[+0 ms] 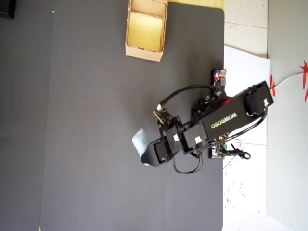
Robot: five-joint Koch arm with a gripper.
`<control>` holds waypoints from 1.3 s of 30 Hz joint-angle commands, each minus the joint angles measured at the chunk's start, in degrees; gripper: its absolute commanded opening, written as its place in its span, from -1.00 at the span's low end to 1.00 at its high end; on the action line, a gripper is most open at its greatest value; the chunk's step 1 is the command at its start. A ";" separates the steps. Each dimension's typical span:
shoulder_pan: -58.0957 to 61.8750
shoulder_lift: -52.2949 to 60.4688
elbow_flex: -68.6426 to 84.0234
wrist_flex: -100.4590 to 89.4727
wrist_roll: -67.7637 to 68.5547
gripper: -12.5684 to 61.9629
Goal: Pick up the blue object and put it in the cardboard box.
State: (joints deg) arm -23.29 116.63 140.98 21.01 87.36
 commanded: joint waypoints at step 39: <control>46.14 17.05 7.91 -26.19 -5.63 -0.38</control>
State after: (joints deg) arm 21.71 130.52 150.73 1.49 82.09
